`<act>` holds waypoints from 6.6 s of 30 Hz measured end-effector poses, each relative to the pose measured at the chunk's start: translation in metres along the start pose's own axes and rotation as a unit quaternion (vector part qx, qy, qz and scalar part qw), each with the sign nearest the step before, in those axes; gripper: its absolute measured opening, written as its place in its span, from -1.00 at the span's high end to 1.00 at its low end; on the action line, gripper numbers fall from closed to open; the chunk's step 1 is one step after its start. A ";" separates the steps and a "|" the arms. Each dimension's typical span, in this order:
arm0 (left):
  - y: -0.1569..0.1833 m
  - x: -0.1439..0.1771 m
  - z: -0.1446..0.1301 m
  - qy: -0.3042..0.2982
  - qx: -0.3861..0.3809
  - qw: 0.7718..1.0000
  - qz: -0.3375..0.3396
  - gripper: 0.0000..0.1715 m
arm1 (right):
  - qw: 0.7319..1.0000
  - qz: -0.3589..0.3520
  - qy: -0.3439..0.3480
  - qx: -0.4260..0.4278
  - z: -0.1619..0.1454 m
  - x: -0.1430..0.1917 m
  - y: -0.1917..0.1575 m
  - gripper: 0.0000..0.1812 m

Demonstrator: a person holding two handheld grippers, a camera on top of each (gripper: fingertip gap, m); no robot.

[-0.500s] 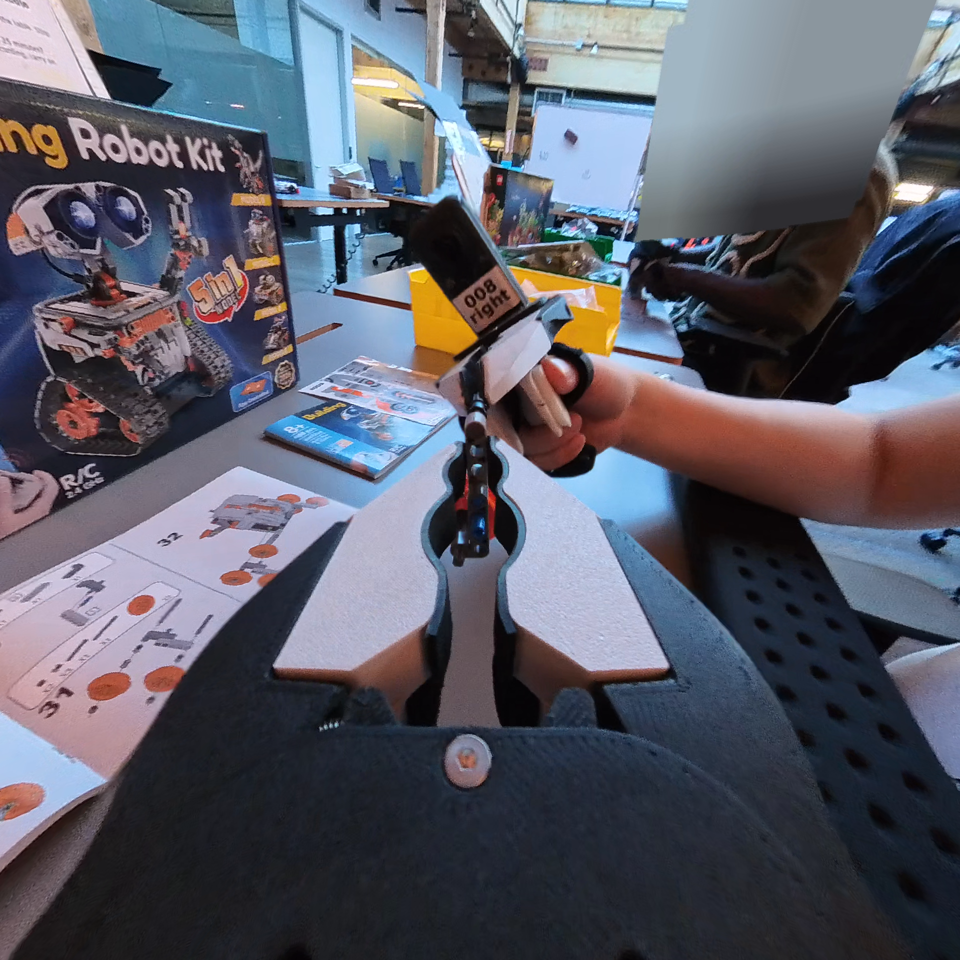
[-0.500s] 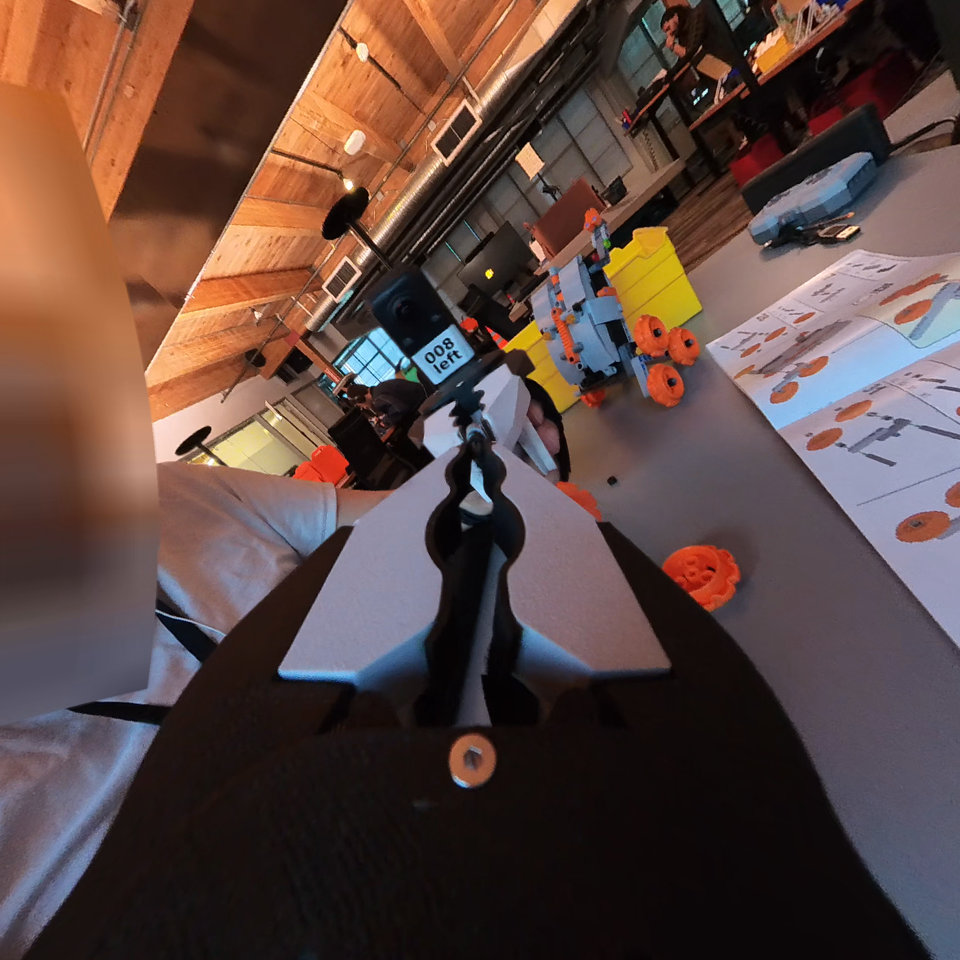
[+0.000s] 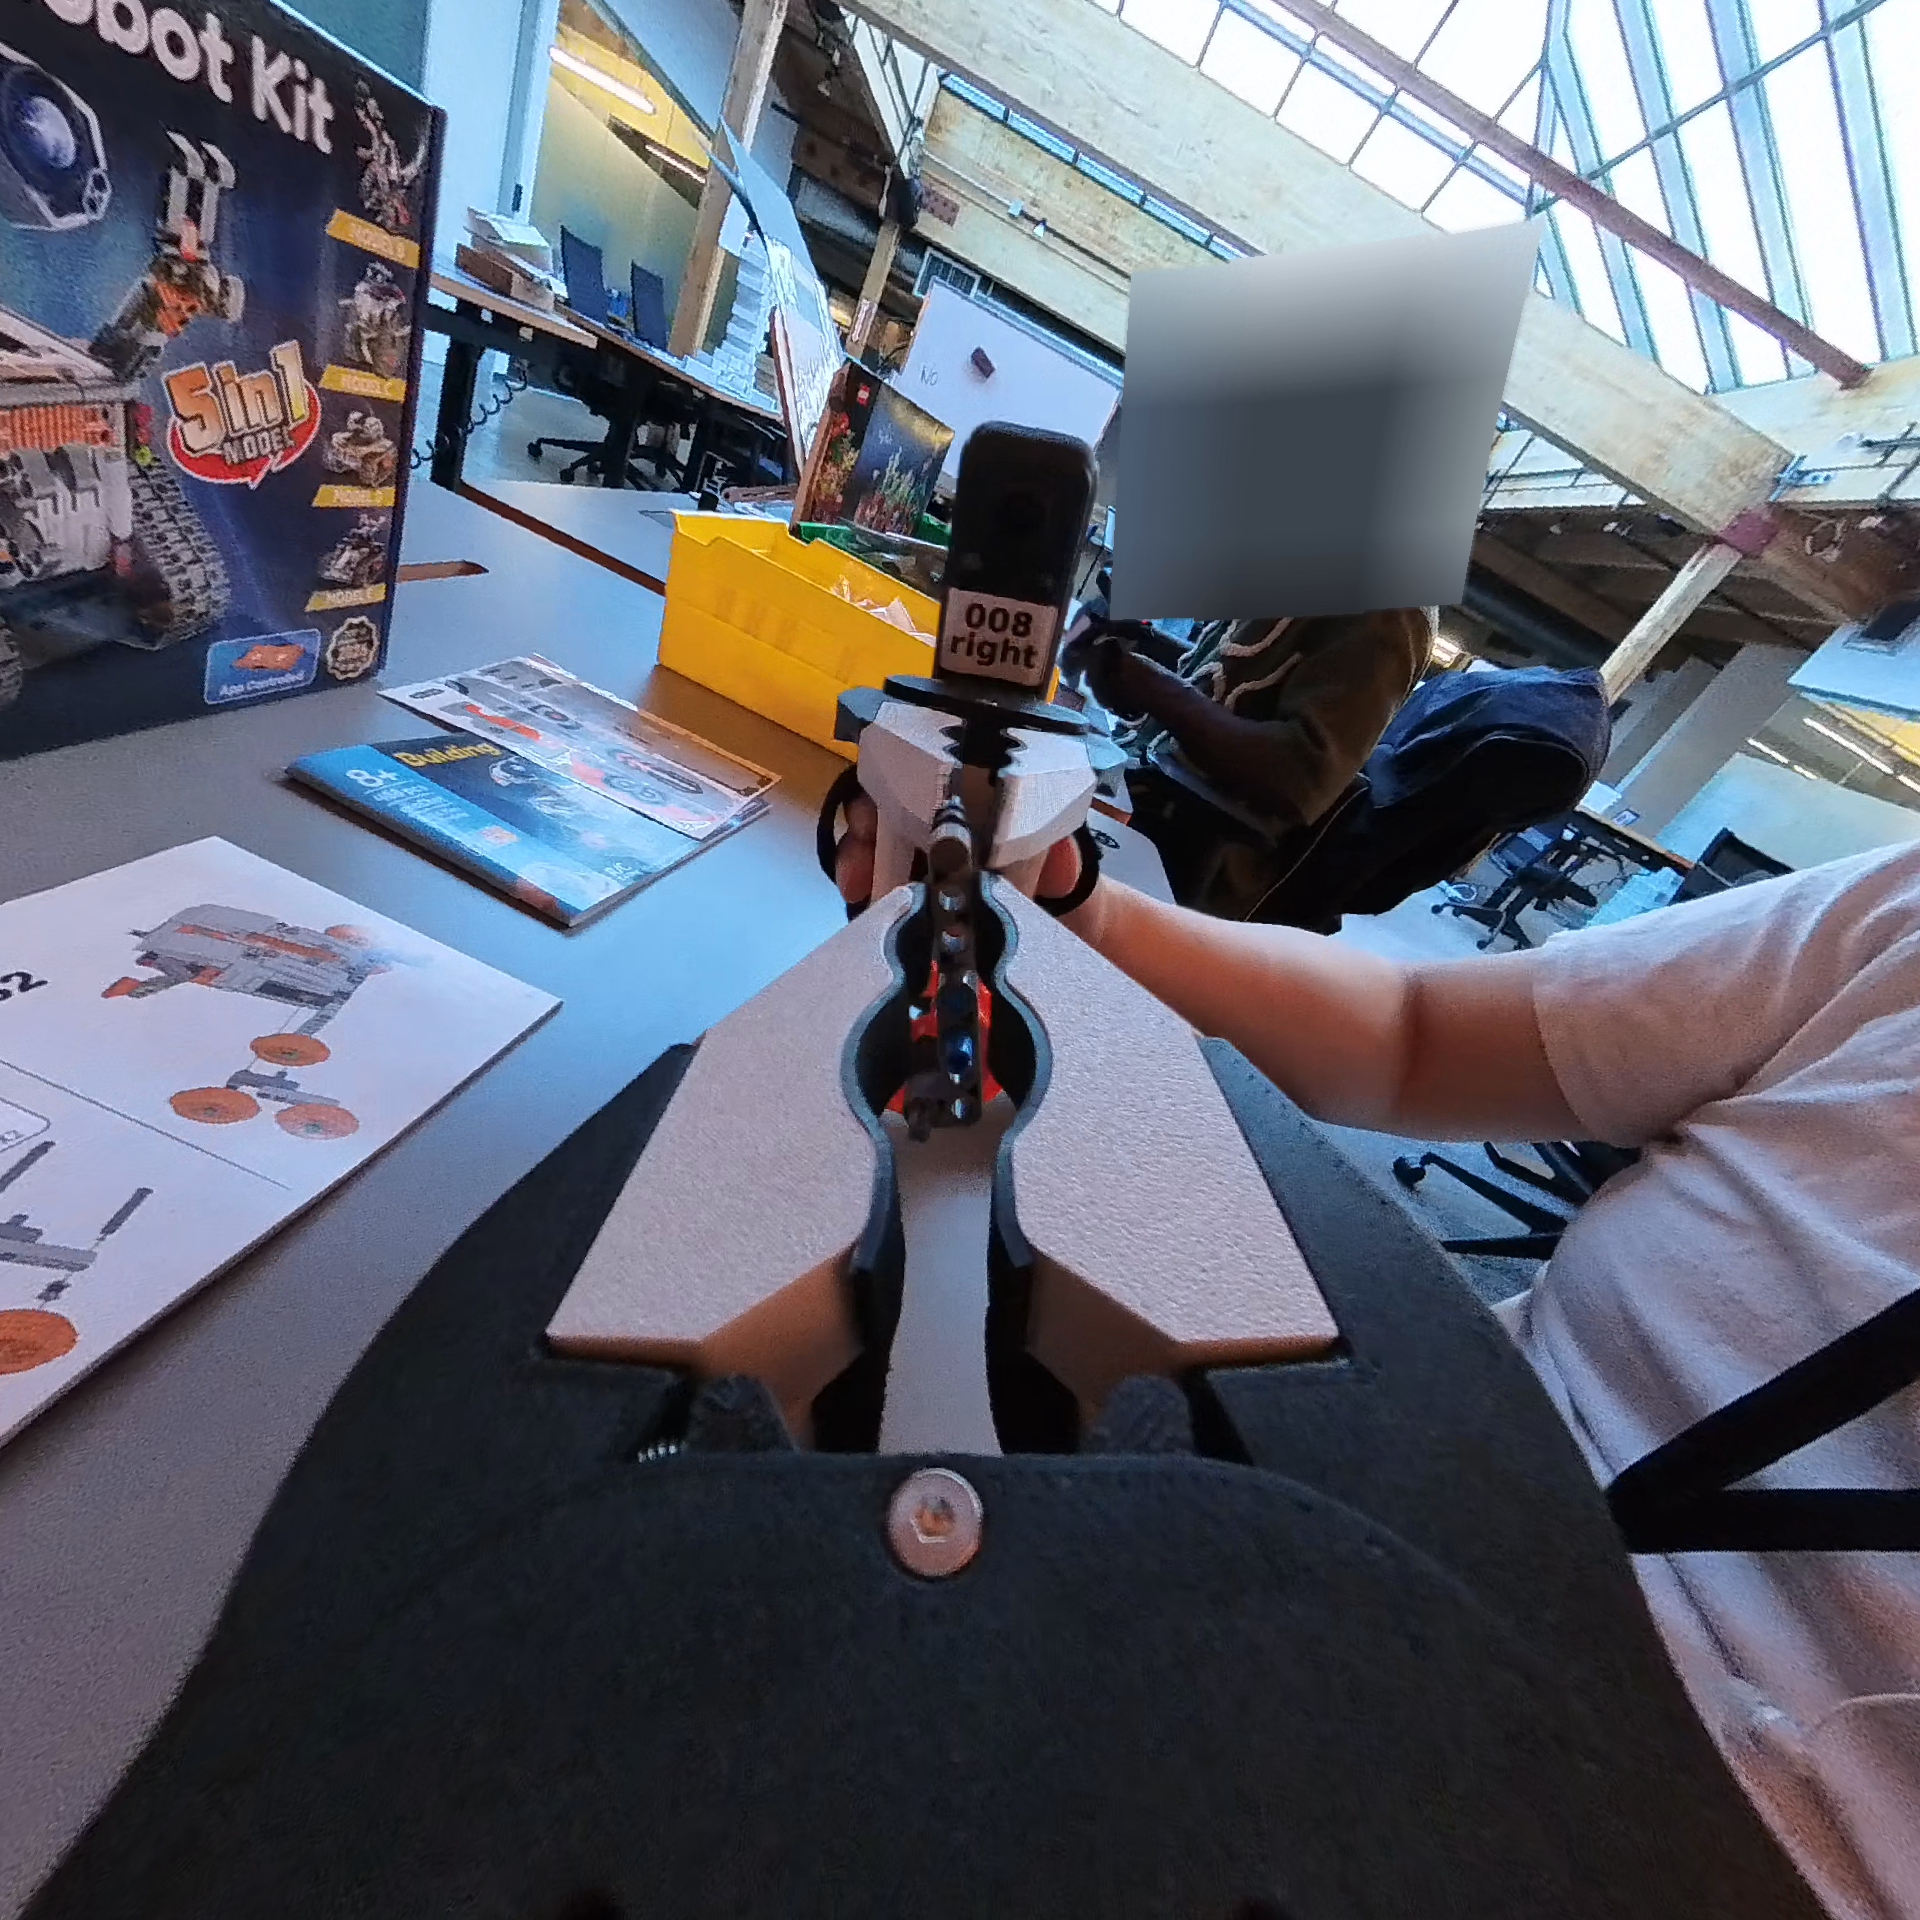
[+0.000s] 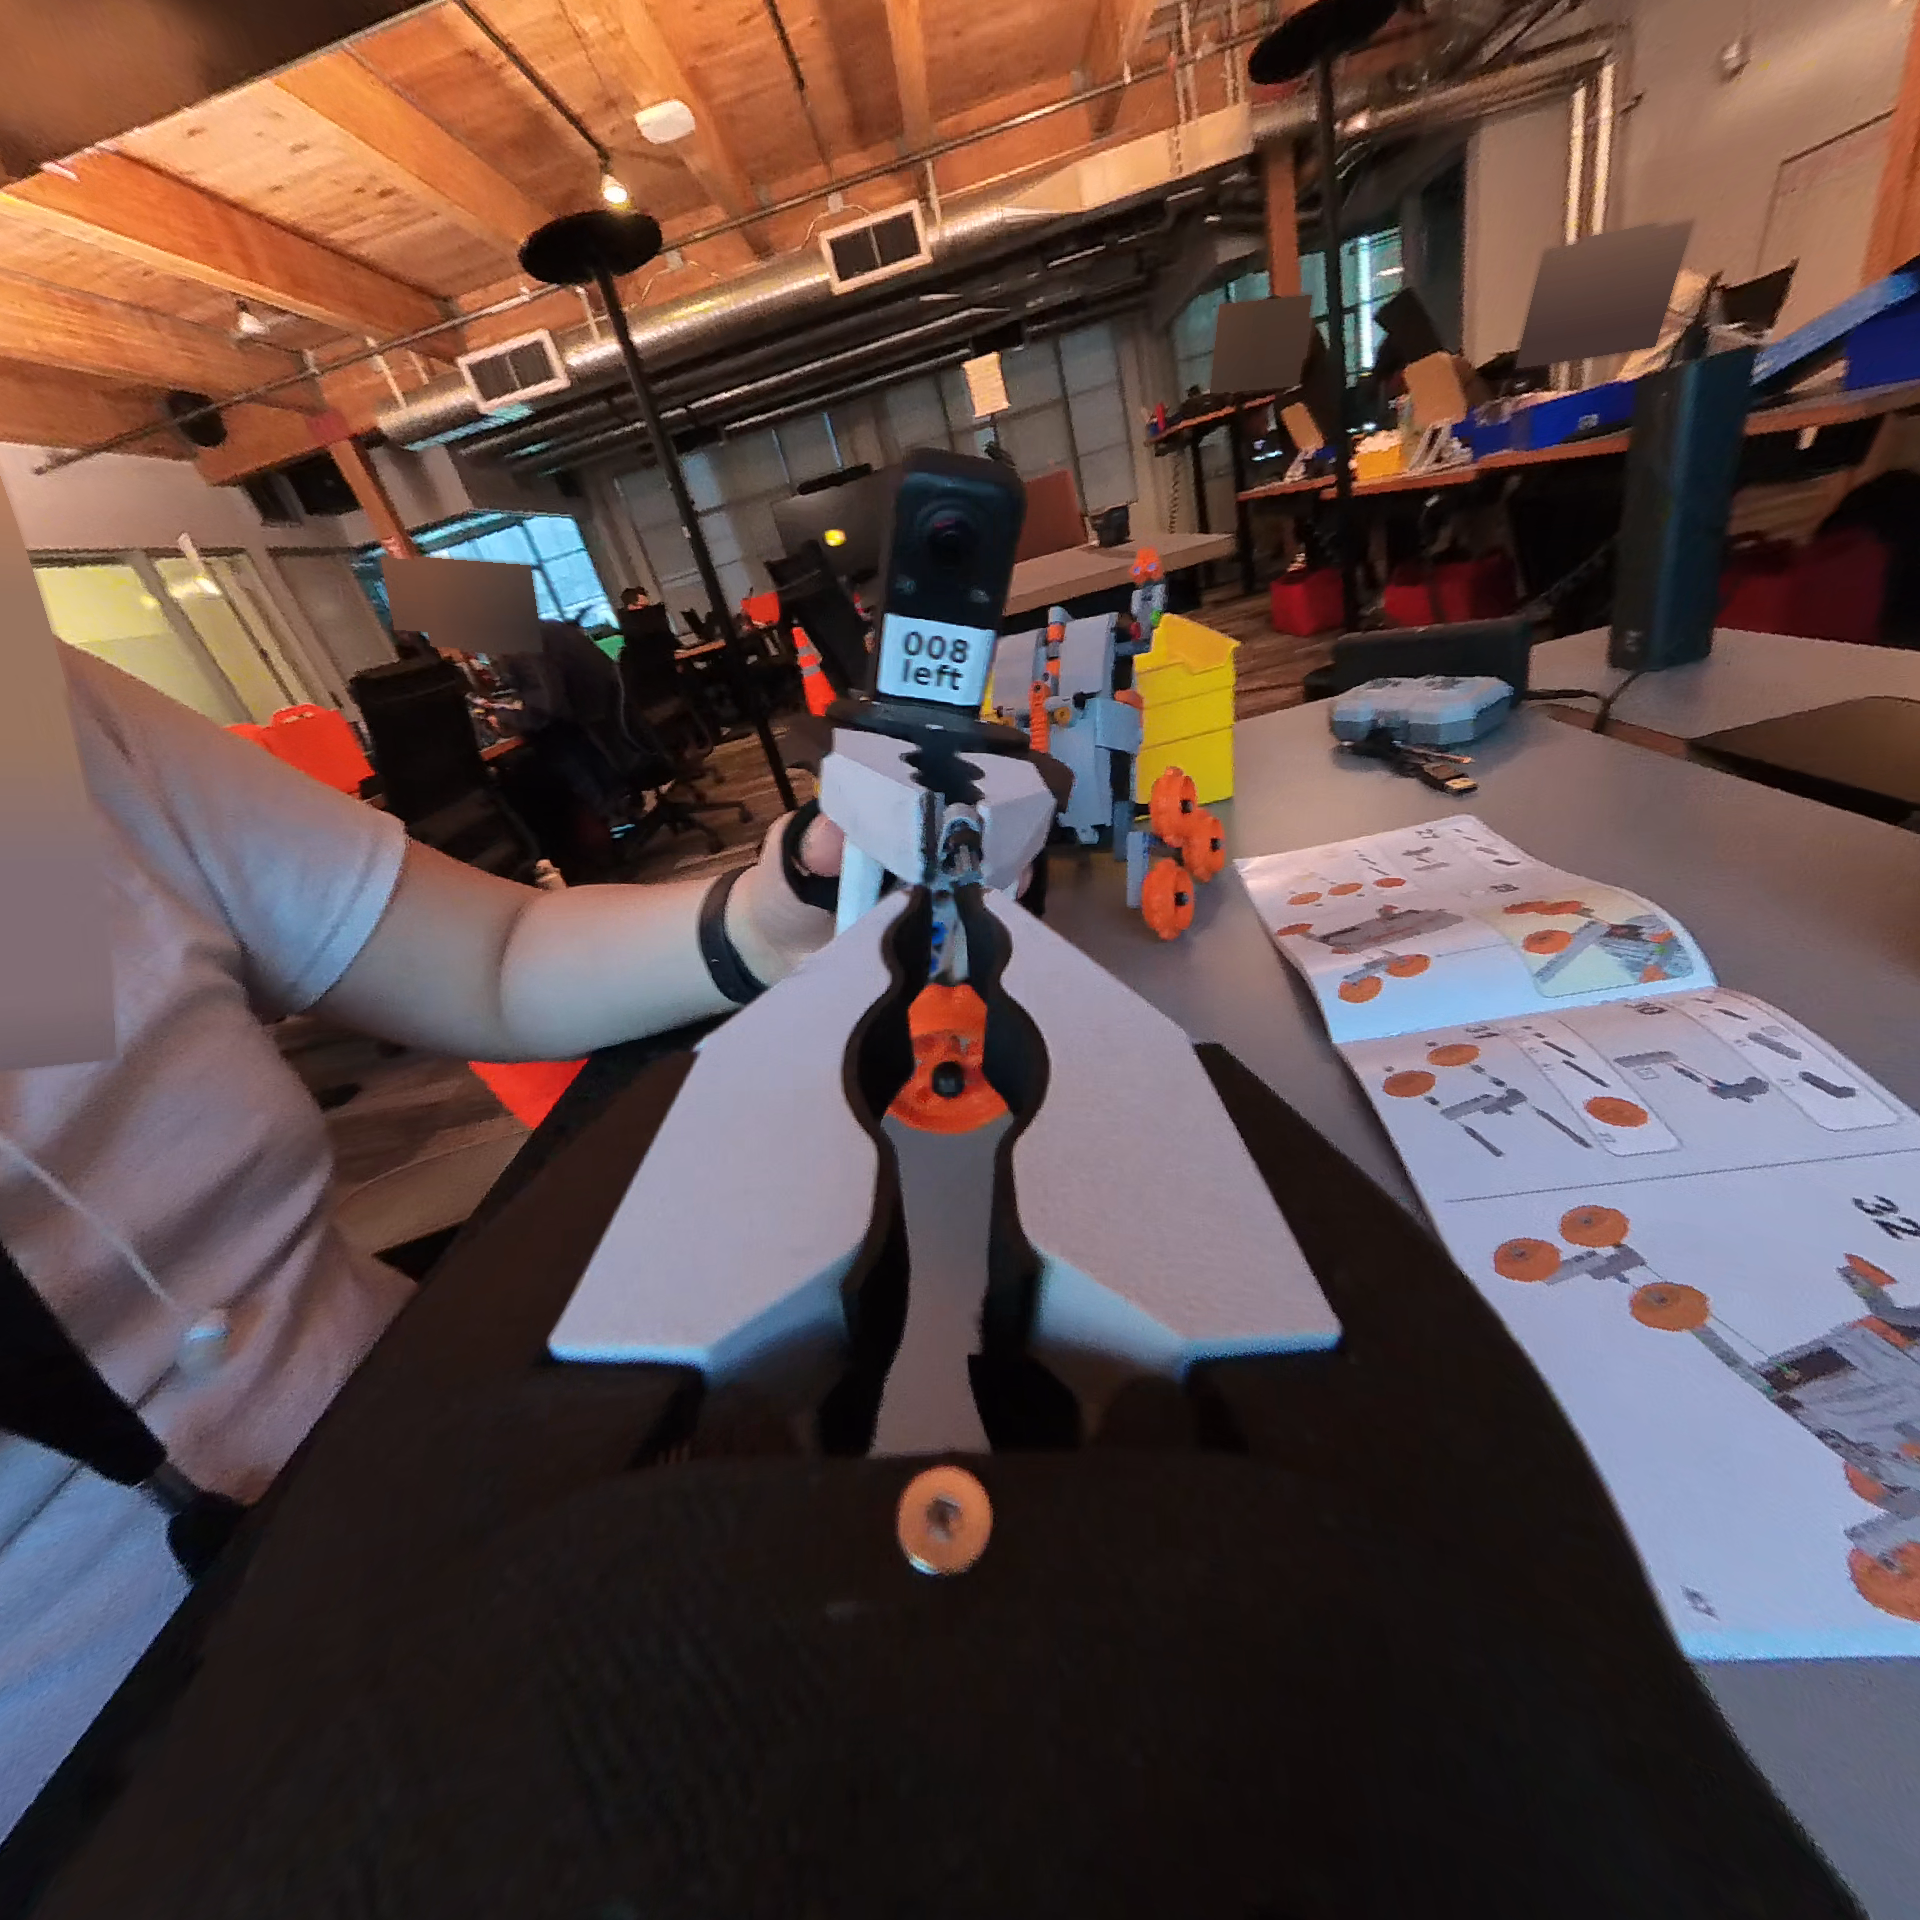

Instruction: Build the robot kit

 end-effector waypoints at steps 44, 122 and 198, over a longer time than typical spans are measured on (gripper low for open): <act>0.006 0.000 0.003 0.026 -0.149 0.986 0.070 1.00 | 1.000 -0.005 0.007 -0.018 0.006 0.010 0.003 0.97; 0.055 -0.022 -0.035 -0.098 0.027 0.954 -0.282 0.82 | 0.960 0.255 -0.115 -0.014 -0.008 0.006 -0.053 0.98; 0.044 -0.024 -0.049 -0.236 -0.396 0.887 0.022 0.94 | 0.942 -0.038 -0.200 0.268 -0.032 0.009 -0.051 0.79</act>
Point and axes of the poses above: each gripper's, where its closed fingertips meet, x back along the fingers, z out of its top, y = z × x across the jaws, the point moved 7 cm from there along x, back along the fingers, and after that the axes turned 2 degrees about y, right-handed, at the moved point
